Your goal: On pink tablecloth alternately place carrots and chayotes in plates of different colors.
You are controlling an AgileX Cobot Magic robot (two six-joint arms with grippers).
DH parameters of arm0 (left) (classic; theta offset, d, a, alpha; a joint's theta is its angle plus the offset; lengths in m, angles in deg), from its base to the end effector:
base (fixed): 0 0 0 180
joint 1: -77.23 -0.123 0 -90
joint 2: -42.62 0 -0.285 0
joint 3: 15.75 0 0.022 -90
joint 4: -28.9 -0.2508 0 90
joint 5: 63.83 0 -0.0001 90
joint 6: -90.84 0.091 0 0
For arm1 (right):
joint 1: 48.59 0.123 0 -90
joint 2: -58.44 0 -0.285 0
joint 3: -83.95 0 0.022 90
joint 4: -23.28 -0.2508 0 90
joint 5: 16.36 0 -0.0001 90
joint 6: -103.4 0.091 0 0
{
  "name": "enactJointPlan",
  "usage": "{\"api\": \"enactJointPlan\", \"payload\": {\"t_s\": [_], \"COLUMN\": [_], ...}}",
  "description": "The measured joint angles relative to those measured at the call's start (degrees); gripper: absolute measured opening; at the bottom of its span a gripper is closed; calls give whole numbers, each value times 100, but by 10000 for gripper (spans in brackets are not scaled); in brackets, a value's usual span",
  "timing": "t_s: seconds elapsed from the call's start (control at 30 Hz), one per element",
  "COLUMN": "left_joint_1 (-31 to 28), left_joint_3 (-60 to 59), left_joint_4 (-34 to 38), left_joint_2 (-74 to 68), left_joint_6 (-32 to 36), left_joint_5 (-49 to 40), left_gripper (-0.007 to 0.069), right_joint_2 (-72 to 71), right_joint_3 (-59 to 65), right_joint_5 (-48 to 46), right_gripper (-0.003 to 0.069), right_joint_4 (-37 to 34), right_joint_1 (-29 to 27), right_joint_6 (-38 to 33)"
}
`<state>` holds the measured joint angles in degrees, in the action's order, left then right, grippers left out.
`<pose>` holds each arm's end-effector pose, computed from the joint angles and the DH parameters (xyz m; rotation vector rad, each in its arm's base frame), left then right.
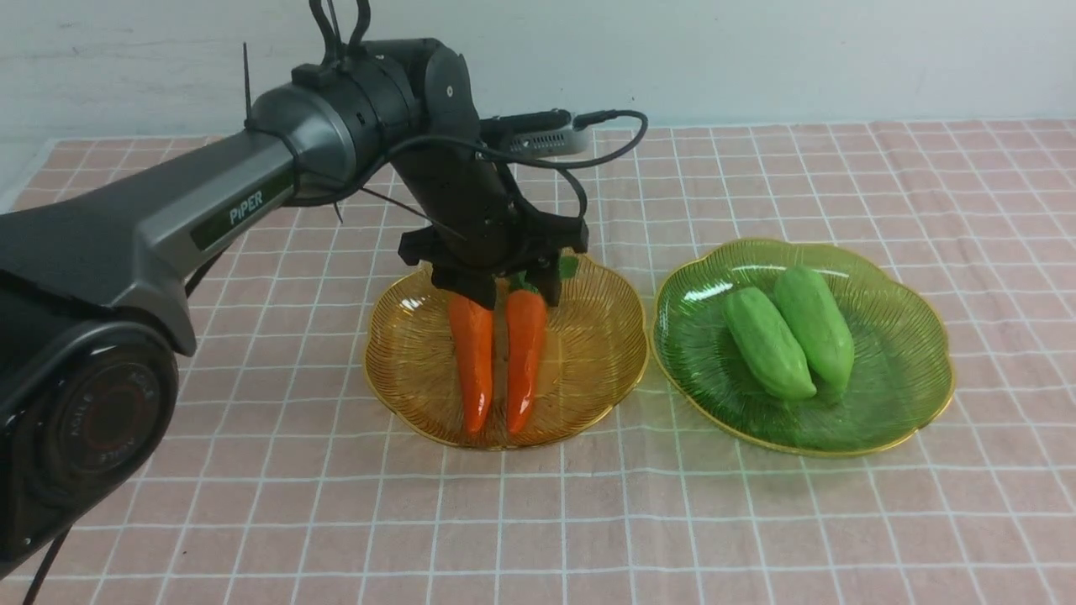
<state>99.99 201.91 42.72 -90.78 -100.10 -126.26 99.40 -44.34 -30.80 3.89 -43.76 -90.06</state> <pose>0.4366 -0.2041 0.2447 0.1902 2.8013 -0.4744 0.1223 0.0179 0.2945 -0.0491 1.8588 0.2004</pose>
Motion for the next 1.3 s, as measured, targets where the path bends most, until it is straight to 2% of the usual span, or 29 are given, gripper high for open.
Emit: {"api": "enactJointPlan", "payload": {"t_s": [0.13,0.47,0.53,0.6,0.73,0.87,0.9,1.13,1.3], "left_joint_1": [0,0,0,0,0,0,0,0,6], "left_joint_3": [0,8,96,317,728,1225,1318,1311,286], "left_joint_4": [0,-19,-19,-19,-141,-304,-309,-261,464], "left_joint_2": [0,0,-4,-4,-4,29,60,647,1648], "left_joint_6": [7,196,276,398,424,436,442,669,814], "left_joint_5": [0,-12,-123,-489,-797,-814,-827,-905,-911], "left_gripper": [462,447,415,351,204,39,20,-4,-4], "right_joint_2": [0,0,0,0,-166,-997,-1281,-3104,-3373], "right_joint_3": [60,60,60,60,260,932,1126,2463,2707], "right_joint_5": [279,279,279,279,285,275,275,256,58], "right_gripper": [-15,-15,-15,-15,-15,-15,-15,-15,-15], "right_joint_4": [-24,-24,-24,-31,47,259,259,247,381], "right_joint_1": [0,0,0,0,0,0,0,0,0], "right_joint_6": [-14,-19,-19,-19,-19,-31,-31,-31,-33]}}
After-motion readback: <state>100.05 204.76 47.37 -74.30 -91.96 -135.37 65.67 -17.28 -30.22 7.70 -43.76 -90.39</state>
